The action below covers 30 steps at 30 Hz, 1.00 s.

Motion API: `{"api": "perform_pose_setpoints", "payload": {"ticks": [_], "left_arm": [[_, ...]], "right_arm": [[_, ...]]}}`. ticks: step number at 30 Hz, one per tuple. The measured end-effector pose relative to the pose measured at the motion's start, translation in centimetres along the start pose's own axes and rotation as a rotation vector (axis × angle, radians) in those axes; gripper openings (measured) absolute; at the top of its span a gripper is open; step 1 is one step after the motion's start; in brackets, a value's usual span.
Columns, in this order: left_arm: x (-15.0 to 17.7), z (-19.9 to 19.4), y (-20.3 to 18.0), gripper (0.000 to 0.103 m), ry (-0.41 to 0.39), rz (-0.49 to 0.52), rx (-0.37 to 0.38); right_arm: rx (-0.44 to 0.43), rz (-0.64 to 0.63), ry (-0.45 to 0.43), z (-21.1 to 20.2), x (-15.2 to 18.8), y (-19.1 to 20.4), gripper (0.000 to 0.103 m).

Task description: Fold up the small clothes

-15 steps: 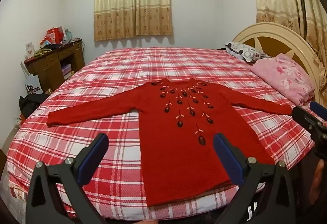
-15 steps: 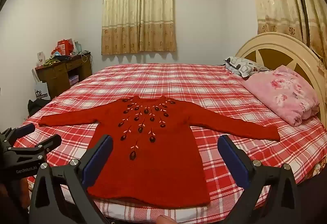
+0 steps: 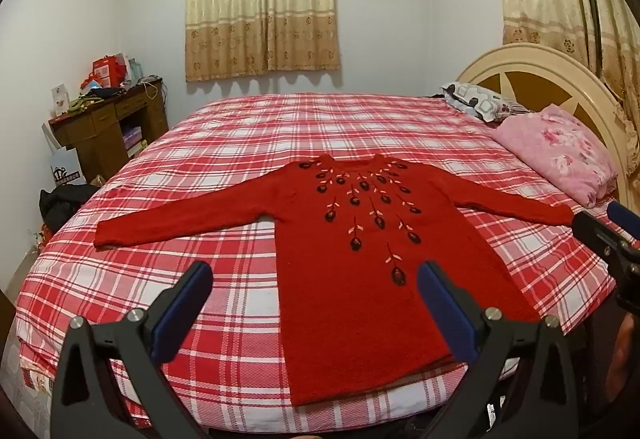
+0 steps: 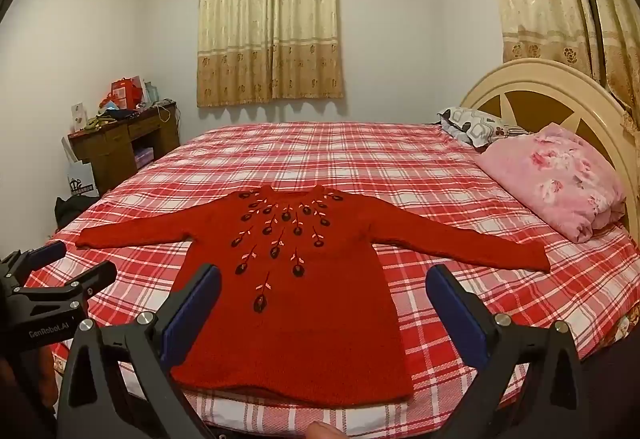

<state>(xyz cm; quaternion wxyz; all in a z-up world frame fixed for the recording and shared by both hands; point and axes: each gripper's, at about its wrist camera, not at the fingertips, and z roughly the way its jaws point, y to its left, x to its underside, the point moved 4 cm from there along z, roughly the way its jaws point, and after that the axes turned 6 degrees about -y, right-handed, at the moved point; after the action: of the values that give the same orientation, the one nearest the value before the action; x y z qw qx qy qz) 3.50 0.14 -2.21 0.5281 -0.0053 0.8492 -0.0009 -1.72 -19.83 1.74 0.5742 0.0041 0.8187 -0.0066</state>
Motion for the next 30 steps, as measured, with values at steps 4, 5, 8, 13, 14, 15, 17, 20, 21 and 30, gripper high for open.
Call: {"api": "perform_pose_setpoints", "payload": {"ticks": [4,5,8,13,14,15,17,20,21,30], "left_arm": [[0.06,0.02,0.62,0.103,0.003,-0.007,0.000],[0.07,0.03,0.69,0.103,0.003,-0.007,0.000],[0.07,0.06,0.80,0.103,0.004,-0.008,0.000],[0.15,0.13,0.87,0.103,0.005,-0.007,-0.002],[0.16,0.14,0.87,0.103,0.004,-0.007,-0.002],[0.13,0.15,0.81,0.103,0.005,-0.006,-0.001],[0.13,0.16,0.83,0.103,0.006,-0.006,-0.003],[0.12,0.23,0.86,0.103,0.007,-0.008,-0.005],[0.10,0.23,0.90,0.103,0.007,-0.009,-0.005],[0.03,0.24,0.95,0.103,0.007,-0.008,-0.005]], "right_arm": [[0.000,0.000,0.003,0.11,0.04,0.04,0.102],[0.000,0.001,0.002,0.12,0.09,-0.04,0.102],[-0.001,0.002,0.003,0.18,0.07,-0.01,0.102],[0.000,0.001,0.008,0.29,0.22,0.08,0.102],[0.000,0.000,0.008,0.31,0.26,0.13,0.102],[-0.001,0.001,0.007,0.27,0.34,0.06,0.102],[-0.002,0.001,0.007,0.30,0.37,0.11,0.102],[-0.001,0.001,0.009,0.29,0.42,0.14,0.102],[-0.001,0.001,0.009,0.30,0.38,0.12,0.102],[-0.001,0.000,0.010,0.32,0.53,0.22,0.102]]}}
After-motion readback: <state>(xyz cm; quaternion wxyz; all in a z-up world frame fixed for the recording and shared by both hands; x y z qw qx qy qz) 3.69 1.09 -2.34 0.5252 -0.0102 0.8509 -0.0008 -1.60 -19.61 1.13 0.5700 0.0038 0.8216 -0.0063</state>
